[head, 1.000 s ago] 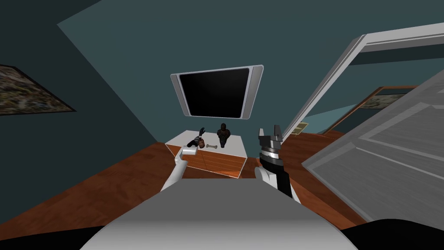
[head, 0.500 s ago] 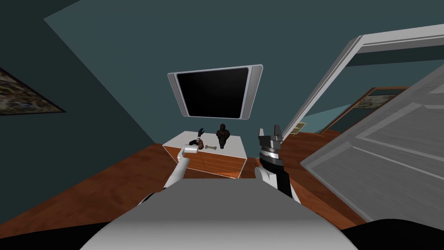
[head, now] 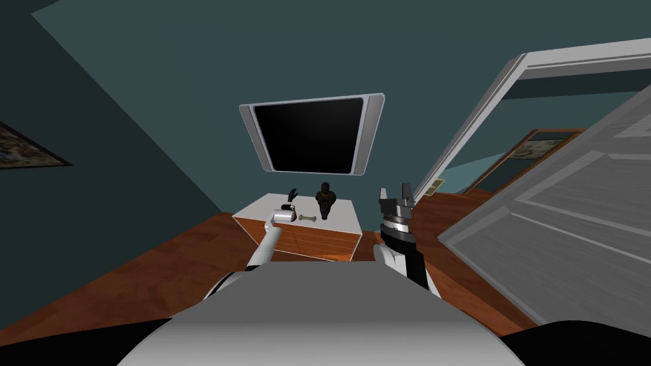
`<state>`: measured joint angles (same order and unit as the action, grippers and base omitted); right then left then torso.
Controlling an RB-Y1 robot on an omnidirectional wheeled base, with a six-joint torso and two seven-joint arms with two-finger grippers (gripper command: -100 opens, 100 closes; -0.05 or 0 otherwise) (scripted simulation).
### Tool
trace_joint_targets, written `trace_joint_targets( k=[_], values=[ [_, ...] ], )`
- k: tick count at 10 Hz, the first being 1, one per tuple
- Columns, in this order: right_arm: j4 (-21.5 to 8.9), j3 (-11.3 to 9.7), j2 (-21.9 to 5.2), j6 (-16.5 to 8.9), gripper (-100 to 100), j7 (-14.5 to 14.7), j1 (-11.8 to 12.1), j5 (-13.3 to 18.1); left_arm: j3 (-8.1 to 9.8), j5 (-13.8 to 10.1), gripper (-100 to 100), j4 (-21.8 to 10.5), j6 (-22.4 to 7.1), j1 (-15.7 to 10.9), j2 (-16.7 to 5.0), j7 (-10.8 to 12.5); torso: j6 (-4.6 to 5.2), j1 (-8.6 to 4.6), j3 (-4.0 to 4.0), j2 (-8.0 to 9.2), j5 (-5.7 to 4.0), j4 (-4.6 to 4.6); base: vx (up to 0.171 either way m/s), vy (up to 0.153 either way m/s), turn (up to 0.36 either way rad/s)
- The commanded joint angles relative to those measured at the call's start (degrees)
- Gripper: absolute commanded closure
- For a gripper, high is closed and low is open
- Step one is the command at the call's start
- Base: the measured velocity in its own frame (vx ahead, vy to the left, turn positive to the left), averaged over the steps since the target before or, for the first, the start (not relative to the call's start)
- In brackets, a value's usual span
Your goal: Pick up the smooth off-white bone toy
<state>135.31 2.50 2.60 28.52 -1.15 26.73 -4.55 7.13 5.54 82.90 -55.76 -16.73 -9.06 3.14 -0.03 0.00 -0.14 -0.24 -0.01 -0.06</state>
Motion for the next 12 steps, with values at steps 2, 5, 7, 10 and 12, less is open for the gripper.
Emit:
trace_joint_targets(
  k=[2, 5, 7, 10, 12],
  values=[
    [0.0, 0.0, 0.0, 0.0, 0, 0.0, 0.0, 0.0, 0.27, -0.5, -100, -1.91, -3.19, -0.76, 0.32, -0.98, 0.01, 0.04, 0.0, 0.0, 0.01, 0.0, 0.05, 0.012, -0.035],
    [0.0, 0.0, 0.0, 0.0, 0, 0.0, 0.0, 0.0, 0.82, -1.06, -100, -6.81, -8.82, -3.47, 1.92, -2.84, 0.01, 0.01, 0.01, 0.0, 0.0, 0.0, 0.063, 0.005, -0.06],
    [0.0, 0.0, 0.0, 0.0, 0, 0.0, 0.0, 0.0, 0.98, -1.23, -100, -8.39, -10.93, -4.18, 2.67, -3.37, -0.01, 0.0, -0.04, -0.06, 0.0, -0.02, 0.068, 0.004, -0.023],
    [0.0, 0.0, 0.0, 0.0, 0, 0.0, 0.0, 0.0, 1.36, -1.63, -100, -11.91, -14.87, -5.58, 5.57, -4.59, 0.01, 0.0, -0.01, -0.02, 0.0, 0.0, 0.066, 0.007, -0.052],
    [0.0, 0.0, 0.0, 0.0, 0, 0.0, 0.0, 0.0, 1.5, -1.79, -100, -13.39, -16.33, -5.82, 7.58, -5.02, -0.01, -0.01, 0.01, 0.01, 0.0, 0.01, 0.058, 0.002, -0.024]
  ],
)
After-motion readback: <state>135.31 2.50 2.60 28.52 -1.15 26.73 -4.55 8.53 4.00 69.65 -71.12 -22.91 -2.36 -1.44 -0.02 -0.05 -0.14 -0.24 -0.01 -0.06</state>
